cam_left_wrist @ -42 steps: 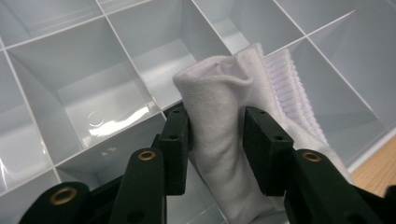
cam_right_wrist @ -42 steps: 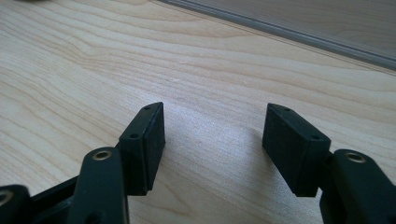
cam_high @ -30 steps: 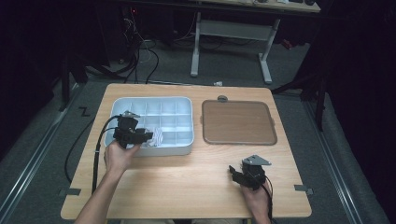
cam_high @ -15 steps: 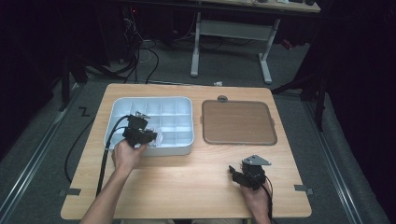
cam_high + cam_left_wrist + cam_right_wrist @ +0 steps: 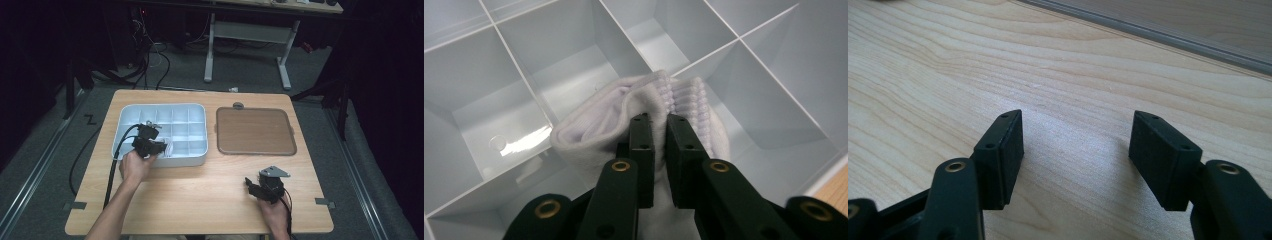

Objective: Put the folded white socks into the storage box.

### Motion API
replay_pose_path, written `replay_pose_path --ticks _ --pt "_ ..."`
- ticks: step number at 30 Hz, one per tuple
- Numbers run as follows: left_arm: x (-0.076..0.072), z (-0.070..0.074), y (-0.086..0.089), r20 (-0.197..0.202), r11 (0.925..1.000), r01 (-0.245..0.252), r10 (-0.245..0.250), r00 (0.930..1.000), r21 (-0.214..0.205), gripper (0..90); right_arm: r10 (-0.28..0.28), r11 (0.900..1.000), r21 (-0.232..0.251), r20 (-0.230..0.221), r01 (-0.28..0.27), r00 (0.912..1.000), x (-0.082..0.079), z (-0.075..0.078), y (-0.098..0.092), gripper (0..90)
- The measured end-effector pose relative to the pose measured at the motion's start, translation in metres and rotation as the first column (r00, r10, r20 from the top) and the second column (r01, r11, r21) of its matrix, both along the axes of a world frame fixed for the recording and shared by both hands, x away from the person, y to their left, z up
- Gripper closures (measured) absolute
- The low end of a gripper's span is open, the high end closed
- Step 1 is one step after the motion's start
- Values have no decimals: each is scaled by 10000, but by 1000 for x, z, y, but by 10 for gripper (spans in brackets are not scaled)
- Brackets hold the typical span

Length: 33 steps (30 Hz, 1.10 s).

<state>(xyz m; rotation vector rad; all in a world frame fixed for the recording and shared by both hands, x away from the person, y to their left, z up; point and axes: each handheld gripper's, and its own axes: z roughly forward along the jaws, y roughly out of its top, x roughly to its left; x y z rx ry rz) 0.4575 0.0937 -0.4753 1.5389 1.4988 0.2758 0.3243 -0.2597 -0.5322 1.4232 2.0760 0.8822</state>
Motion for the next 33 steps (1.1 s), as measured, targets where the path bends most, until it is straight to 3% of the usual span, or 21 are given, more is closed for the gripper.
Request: replay_pose_path --ticks 6,12,16,22,29,33 --pt "0 -5 0 -177 9999 58 -56 9998 98 836 3 10000 -3 -1 -3 10000 0 0 0 390" --pt "2 -16 -3 -643 9992 178 -155 9978 363 840 1 10000 -3 3 -1 10000 0 0 0 390" --pt "4 -16 -1 -849 9996 160 -142 9963 214 841 11 10000 2 -3 -11 10000 0 0 0 390" --pt "4 -16 1 -777 9997 167 -155 9969 152 828 10 10000 10 -8 -10 10000 0 0 0 390" --pt "0 -11 3 -423 9999 119 -114 9990 113 755 15 10000 2 -2 -15 10000 0 0 0 391" --pt "-2 -8 5 -308 9999 74 -77 9995 -111 705 13 10000 10 -10 -13 10000 0 0 0 390"
